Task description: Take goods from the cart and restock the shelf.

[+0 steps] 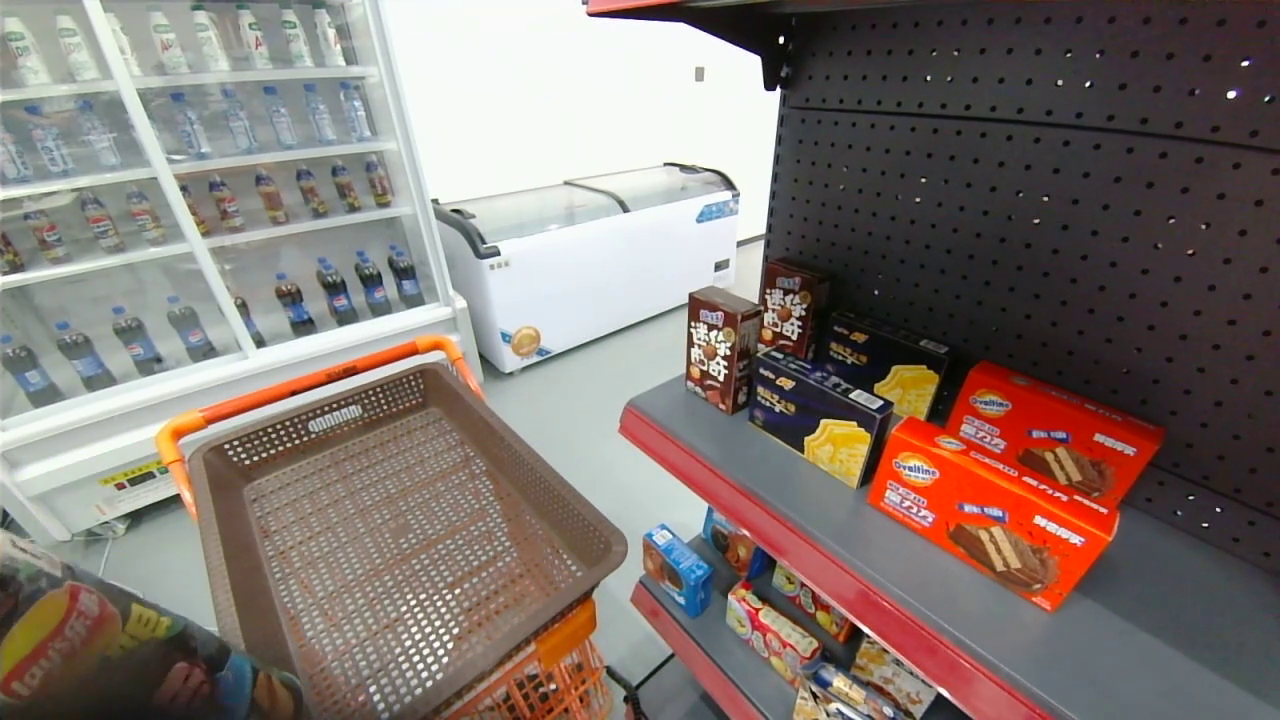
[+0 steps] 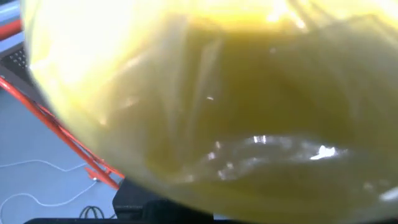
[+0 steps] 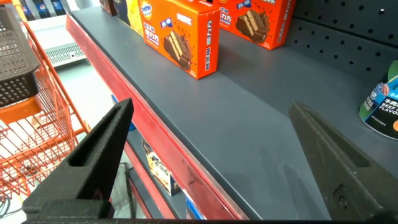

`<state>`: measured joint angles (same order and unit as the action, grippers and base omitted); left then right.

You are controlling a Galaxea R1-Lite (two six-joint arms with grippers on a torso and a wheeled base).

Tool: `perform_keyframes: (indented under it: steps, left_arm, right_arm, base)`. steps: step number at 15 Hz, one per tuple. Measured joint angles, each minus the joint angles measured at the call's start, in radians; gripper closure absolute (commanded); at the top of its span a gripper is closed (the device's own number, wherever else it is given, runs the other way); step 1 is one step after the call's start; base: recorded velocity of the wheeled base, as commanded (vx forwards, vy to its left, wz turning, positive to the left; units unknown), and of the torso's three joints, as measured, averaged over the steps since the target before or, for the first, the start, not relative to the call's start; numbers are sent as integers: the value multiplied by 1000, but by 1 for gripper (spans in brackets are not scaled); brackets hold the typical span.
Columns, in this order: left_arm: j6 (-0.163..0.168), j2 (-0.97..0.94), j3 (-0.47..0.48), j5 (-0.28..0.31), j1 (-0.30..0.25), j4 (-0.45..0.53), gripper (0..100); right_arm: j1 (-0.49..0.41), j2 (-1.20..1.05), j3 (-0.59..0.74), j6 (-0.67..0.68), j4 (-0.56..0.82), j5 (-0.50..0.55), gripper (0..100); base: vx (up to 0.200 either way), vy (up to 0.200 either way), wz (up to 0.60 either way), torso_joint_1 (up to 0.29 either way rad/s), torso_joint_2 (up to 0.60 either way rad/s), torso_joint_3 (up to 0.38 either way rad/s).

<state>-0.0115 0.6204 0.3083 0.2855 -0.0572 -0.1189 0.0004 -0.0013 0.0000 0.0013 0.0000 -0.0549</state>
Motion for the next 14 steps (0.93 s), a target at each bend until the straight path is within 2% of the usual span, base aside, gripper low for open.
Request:
perform_keyframes:
  steps: [5, 8, 14]
  left_arm:
    - [6, -164, -72, 2, 1, 5, 100]
    - [7, -214, -77, 1, 1, 34, 100]
    - [8, -267, -87, 3, 2, 61, 100]
  right_arm:
    - [0, 0, 0, 0, 0, 0, 0]
    - [0, 0, 0, 0, 0, 0, 0]
    - [1, 0, 0, 0, 1, 0, 0]
  base:
    - [0, 0, 0, 0, 0, 0]
    - [0, 0, 0, 0, 0, 0]
    - [0, 0, -600, 2, 3, 2]
